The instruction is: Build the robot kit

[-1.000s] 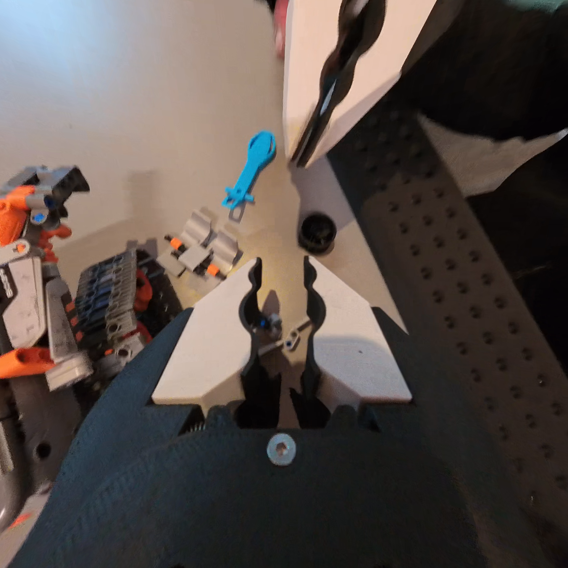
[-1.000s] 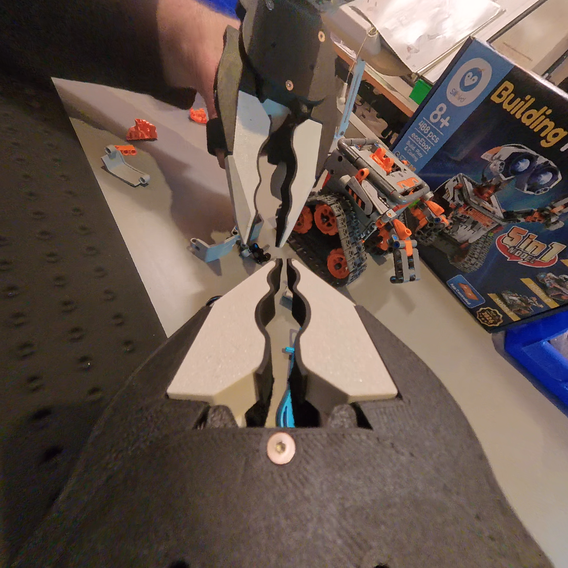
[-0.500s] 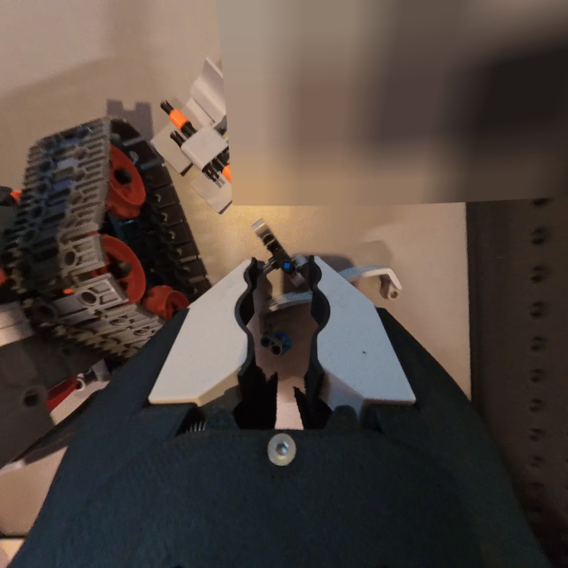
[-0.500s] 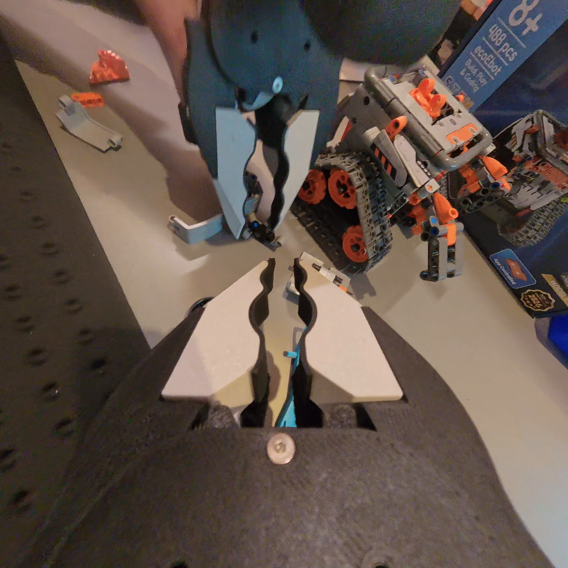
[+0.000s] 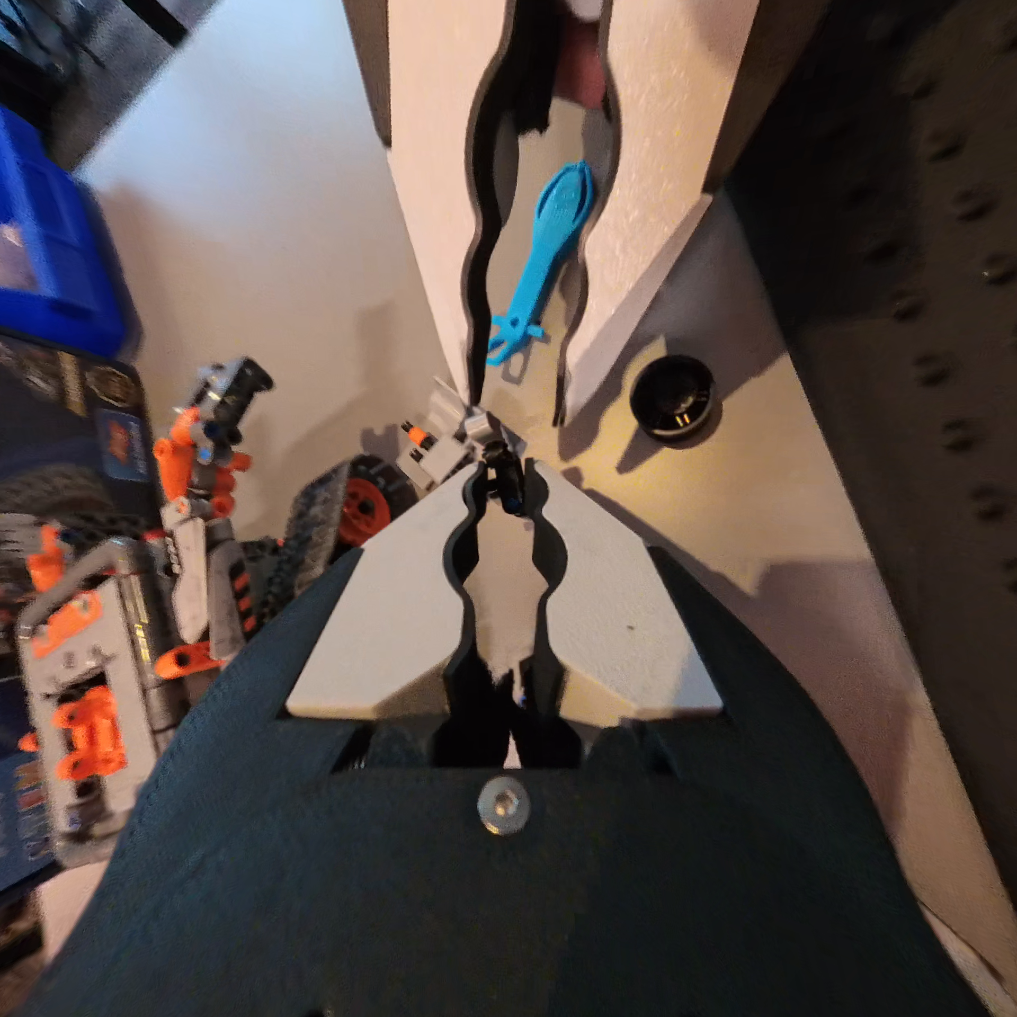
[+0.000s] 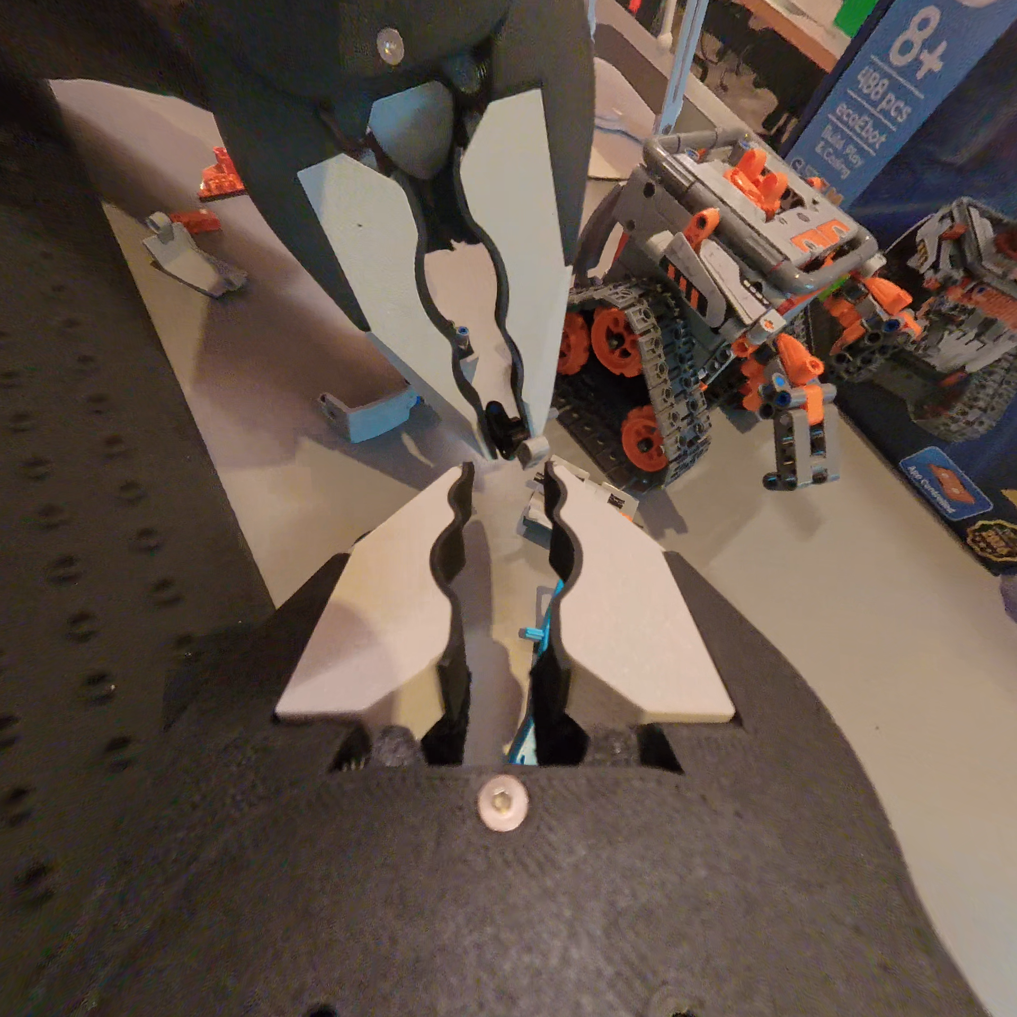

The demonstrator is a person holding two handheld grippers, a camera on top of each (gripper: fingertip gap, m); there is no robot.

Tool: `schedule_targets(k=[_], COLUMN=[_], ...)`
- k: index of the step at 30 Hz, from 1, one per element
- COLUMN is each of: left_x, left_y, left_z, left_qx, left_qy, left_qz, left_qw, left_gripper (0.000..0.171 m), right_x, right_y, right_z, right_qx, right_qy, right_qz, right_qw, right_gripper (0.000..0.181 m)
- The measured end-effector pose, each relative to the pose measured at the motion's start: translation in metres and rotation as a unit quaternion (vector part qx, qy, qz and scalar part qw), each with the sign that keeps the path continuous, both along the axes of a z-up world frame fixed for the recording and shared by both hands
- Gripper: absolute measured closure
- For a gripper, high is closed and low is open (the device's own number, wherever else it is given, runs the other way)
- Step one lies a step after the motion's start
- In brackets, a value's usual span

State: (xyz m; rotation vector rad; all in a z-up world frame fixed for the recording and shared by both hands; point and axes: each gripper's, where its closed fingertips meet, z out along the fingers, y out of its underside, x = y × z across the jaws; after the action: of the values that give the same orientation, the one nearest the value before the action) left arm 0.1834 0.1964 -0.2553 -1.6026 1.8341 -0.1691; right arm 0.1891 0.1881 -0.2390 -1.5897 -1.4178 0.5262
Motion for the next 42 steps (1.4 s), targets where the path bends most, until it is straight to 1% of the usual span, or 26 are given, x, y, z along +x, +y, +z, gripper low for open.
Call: schedule_targets(k=[4, 7, 8, 11, 13, 15, 17, 20, 22, 23, 26, 29, 32, 33, 34, 37, 38, 40, 42], left_x=[0.010, 0.012, 0.013, 0.014, 0.016, 0.016, 0.012, 0.011, 0.012, 0.013, 0.017, 0.022, 0.025, 0.024, 0.023, 0.020, 0.020, 0.021, 0.022], left_y=[-0.009, -0.008, -0.008, -0.005, -0.005, -0.004, 0.002, 0.005, 0.007, 0.006, 0.001, -0.010, -0.020, -0.022, -0.021, -0.017, -0.017, -0.015, -0.012], left_z=[0.009, 0.015, 0.016, 0.021, 0.028, 0.036, 0.039, 0.048, 0.050, 0.053, 0.062, 0.065, 0.072, 0.078, 0.083, 0.081, 0.081, 0.079, 0.079], left_qx=[0.051, 0.109, 0.120, 0.137, 0.139, 0.146, 0.154, 0.161, 0.131, 0.104, -0.007, -0.142, -0.240, -0.256, -0.251, -0.172, -0.144, -0.089, -0.029], left_qy=[-0.016, -0.009, -0.007, -0.021, -0.044, -0.062, -0.054, -0.084, -0.105, -0.128, -0.206, -0.263, -0.310, -0.329, -0.343, -0.325, -0.317, -0.295, -0.281], left_qz=[-0.048, -0.063, -0.066, -0.063, -0.066, -0.064, -0.049, -0.042, -0.028, -0.026, -0.021, -0.030, -0.051, -0.060, -0.063, -0.069, -0.070, -0.068, -0.061], left_qw=[0.997, 0.992, 0.991, 0.988, 0.987, 0.985, 0.985, 0.982, 0.985, 0.986, 0.978, 0.954, 0.918, 0.907, 0.903, 0.927, 0.935, 0.949, 0.957], left_gripper=[0.161, 0.161, 0.161, 0.160, 0.152, 0.149, 0.144, 0.143, 0.140, 0.140, 0.138, 0.141, 0.148, 0.152, 0.153, 0.157, 0.155, 0.146, 0.142], right_x=[0.001, 0.000, 0.000, 0.000, 0.002, 0.005, 0.007, 0.012, 0.014, 0.015, 0.017, 0.015, 0.013, 0.012, 0.011, 0.012, 0.013, 0.016, 0.019], right_y=[0.004, -0.001, -0.002, -0.002, 0.001, 0.004, 0.004, 0.009, 0.007, 0.006, 0.003, -0.007, -0.014, -0.015, -0.015, -0.013, -0.012, -0.008, -0.006], right_z=[0.003, 0.010, 0.011, 0.015, 0.020, 0.025, 0.030, 0.037, 0.047, 0.051, 0.057, 0.069, 0.074, 0.073, 0.072, 0.071, 0.072, 0.074, 0.077], right_qx=[0.038, 0.064, 0.074, 0.110, 0.140, 0.164, 0.175, 0.189, 0.200, 0.203, 0.207, 0.238, 0.265, 0.267, 0.267, 0.257, 0.250, 0.243, 0.229], right_qy=[-0.007, 0.000, -0.001, -0.007, -0.013, -0.010, -0.002, 0.012, 0.037, 0.047, 0.071, 0.097, 0.100, 0.098, 0.096, 0.099, 0.105, 0.113, 0.128], right_qz=[-0.014, 0.000, 0.003, -0.002, -0.015, -0.029, -0.034, -0.052, -0.053, -0.053, -0.045, -0.025, -0.013, -0.012, -0.011, -0.012, -0.015, -0.026, -0.035], right_qw=[0.999, 0.998, 0.997, 0.994, 0.990, 0.986, 0.984, 0.980, 0.978, 0.977, 0.975, 0.966, 0.959, 0.959, 0.959, 0.961, 0.963, 0.963, 0.964], right_gripper=[0.158, 0.171, 0.172, 0.175, 0.176, 0.177, 0.177, 0.177, 0.177, 0.176, 0.177, 0.177, 0.177, 0.177, 0.177, 0.177, 0.177, 0.177, 0.177])
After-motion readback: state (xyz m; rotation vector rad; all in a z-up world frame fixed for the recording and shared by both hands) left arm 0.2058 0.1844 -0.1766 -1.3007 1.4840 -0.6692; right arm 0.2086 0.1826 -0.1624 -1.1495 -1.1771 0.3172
